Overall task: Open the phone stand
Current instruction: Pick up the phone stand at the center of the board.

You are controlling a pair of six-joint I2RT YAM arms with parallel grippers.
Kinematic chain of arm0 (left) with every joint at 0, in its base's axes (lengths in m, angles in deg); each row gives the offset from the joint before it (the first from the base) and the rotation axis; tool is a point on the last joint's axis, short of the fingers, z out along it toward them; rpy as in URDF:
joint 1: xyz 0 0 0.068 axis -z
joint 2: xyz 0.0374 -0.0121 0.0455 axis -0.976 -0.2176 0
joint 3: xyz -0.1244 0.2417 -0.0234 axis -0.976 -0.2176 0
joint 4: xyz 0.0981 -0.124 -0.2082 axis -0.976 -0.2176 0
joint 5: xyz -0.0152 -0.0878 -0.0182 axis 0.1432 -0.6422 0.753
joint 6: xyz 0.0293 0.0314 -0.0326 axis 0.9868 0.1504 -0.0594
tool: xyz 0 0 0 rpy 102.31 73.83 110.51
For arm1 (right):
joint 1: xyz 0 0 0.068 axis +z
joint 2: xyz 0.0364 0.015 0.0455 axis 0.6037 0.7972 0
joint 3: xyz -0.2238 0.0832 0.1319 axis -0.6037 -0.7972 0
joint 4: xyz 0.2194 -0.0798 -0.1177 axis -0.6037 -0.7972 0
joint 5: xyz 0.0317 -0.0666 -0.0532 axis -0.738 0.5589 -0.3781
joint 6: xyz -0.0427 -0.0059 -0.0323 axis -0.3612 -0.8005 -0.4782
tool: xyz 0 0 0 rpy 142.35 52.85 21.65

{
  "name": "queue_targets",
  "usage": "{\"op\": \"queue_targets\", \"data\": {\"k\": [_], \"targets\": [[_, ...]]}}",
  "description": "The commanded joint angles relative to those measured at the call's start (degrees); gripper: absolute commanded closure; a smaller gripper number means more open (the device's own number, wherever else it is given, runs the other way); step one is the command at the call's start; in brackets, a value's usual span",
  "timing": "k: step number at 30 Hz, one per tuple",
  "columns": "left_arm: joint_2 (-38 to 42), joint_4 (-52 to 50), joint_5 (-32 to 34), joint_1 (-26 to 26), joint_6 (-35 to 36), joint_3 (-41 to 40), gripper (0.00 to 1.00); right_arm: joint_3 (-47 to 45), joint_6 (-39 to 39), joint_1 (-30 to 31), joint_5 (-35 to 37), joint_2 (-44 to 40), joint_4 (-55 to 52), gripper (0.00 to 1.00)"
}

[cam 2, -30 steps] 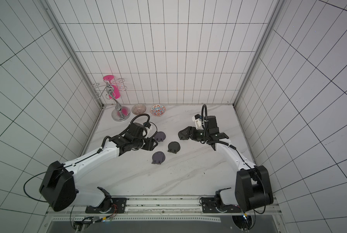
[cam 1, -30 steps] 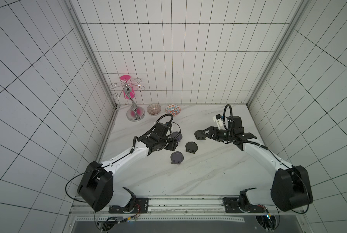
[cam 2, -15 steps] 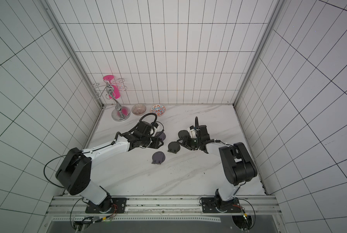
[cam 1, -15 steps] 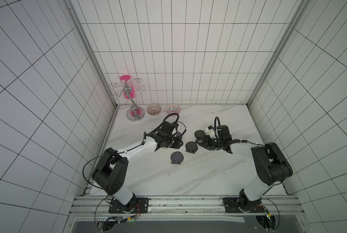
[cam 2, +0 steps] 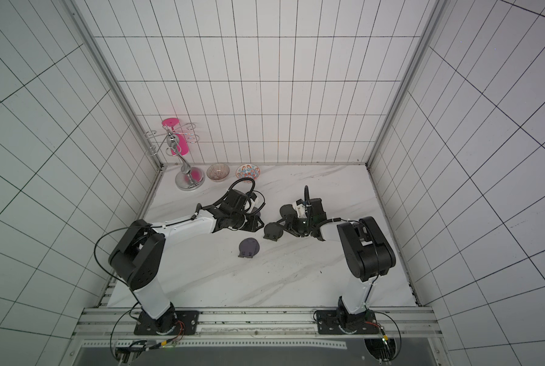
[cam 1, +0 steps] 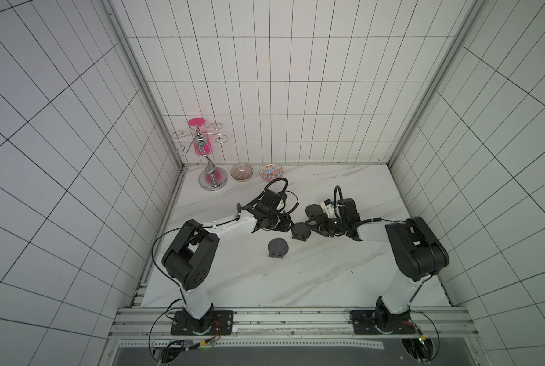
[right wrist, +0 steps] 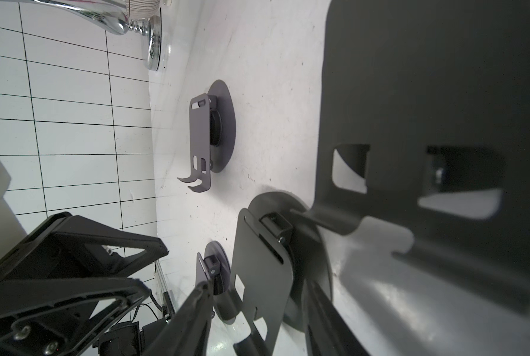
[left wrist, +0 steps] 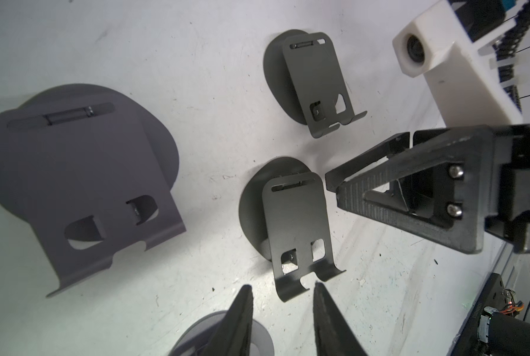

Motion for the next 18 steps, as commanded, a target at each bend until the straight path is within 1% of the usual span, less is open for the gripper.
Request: {"op": "queue_targets", "data": {"k": [1, 6, 18], "targets": [[-1.8, 2.2, -0.5, 1.1, -0.5, 1.9, 0.65, 2.1, 1.3, 0.5, -1.3, 1.7, 2.7, 0.50], [-4.2, 3.0, -0.8, 1.2, -0.9, 3.1, 0.65, 3.1, 2.0, 0.5, -2.2, 4.1, 4.2, 0.52], [-9.9, 3.6, -0.8, 1.2, -0.3, 4.8, 0.66, 4.0, 3.2, 0.8, -3.6, 6.9, 7.4, 0.53]]}}
